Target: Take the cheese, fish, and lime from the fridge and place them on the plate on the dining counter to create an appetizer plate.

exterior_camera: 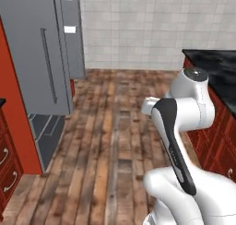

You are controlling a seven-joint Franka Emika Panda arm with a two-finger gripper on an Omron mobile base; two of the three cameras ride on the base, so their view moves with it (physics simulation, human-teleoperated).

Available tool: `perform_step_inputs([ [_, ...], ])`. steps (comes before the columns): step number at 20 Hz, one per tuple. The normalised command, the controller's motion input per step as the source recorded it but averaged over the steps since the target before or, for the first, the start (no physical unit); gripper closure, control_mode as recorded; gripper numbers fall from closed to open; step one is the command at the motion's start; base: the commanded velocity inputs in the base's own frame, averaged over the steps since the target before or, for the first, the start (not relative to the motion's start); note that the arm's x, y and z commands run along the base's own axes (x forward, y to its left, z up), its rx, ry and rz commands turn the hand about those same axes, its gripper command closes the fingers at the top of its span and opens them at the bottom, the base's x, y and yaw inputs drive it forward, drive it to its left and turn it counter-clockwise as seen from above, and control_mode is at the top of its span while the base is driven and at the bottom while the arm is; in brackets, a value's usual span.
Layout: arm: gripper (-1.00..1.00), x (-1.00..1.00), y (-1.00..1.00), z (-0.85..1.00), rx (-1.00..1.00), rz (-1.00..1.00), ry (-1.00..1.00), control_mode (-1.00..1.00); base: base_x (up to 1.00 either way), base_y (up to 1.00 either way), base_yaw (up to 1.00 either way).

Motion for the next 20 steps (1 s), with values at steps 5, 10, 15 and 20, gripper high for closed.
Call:
perform_step_inputs([
  [5,-1.00,0.00,0.00,0.00,0.00,0.00,0.00,1.00,0.88,-0.25,0.29],
  [10,-1.00,0.00,0.00,0.00,0.00,0.00,0.00,1.00,0.74,-0.29,0.31],
  [15,-1.00,0.00,0.00,0.00,0.00,0.00,0.00,1.00,0.32,-0.59,0.31],
  [20,-1.00,0.00,0.00,0.00,0.00,0.00,0.00,1.00,0.28,-0.56,0.31],
])
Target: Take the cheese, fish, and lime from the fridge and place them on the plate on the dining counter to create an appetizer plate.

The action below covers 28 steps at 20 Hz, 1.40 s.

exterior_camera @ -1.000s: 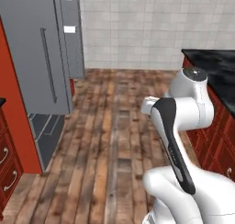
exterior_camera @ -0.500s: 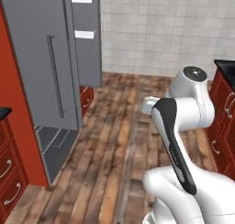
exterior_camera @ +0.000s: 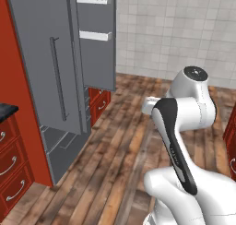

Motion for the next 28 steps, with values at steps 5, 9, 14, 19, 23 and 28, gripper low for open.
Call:
perform_step_inputs([
  [5,-1.00,0.00,0.00,0.00,0.00,0.00,0.00,1.00,0.24,-0.61,0.34],
  [9,-1.00,0.00,0.00,0.00,0.00,0.00,0.00,1.00,0.39,-0.65,0.35],
  [14,-1.00,0.00,0.00,0.00,0.00,0.00,0.00,1.00,0.42,-0.75,0.29],
  [19,-1.00,0.00,0.00,0.00,0.00,0.00,0.00,1.00,0.57,-0.77,0.23],
  [23,-1.00,0.00,0.00,0.00,0.00,0.00,0.00,1.00,0.52,-0.53,0.27],
  [28,-1.00,0.00,0.00,0.00,0.00,0.00,0.00,1.00,0.51,-0.03,0.37],
])
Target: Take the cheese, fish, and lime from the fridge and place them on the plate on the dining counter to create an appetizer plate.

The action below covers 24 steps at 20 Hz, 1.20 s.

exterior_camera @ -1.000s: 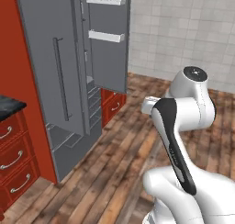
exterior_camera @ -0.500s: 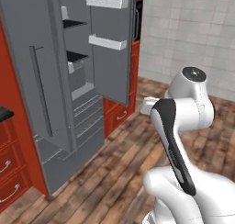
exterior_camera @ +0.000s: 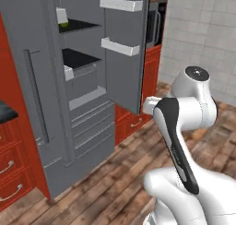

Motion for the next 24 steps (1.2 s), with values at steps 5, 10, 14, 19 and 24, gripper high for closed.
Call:
perform_step_inputs([
  [5,-1.00,0.00,0.00,0.00,0.00,0.00,0.00,1.00,0.56,-0.02,0.42],
  [10,-1.00,0.00,0.00,0.00,0.00,0.00,0.00,1.00,0.38,-0.52,0.47],
  [14,-1.00,0.00,0.00,0.00,0.00,0.00,0.00,1.00,0.32,-0.74,0.46],
  [19,-1.00,0.00,0.00,0.00,0.00,0.00,0.00,1.00,0.30,-0.81,0.44],
  [24,-1.00,0.00,0.00,0.00,0.00,0.00,0.00,1.00,0.52,-0.50,0.38],
])
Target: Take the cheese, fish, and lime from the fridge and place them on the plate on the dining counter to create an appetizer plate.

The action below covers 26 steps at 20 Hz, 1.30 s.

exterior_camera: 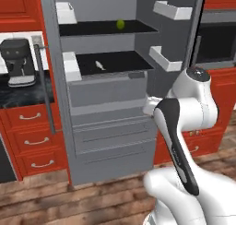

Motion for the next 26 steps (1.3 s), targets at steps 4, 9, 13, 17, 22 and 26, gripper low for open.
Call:
perform_step_inputs([
  [4,-1.00,0.00,0.00,0.00,0.00,0.00,0.00,1.00,0.97,-0.03,0.27],
  [9,-1.00,0.00,0.00,0.00,0.00,0.00,0.00,1.00,0.83,-0.27,0.20],
  [13,-1.00,0.00,0.00,0.00,0.00,0.00,0.00,1.00,0.59,-0.53,0.15],
  [17,-1.00,0.00,0.00,0.00,0.00,0.00,0.00,1.00,0.71,-0.36,0.13],
  [22,-1.00,0.00,0.00,0.00,0.00,0.00,0.00,1.00,0.83,0.02,0.07],
  [26,-1.00,0.00,0.00,0.00,0.00,0.00,0.00,1.00,0.80,0.13,0.00],
])
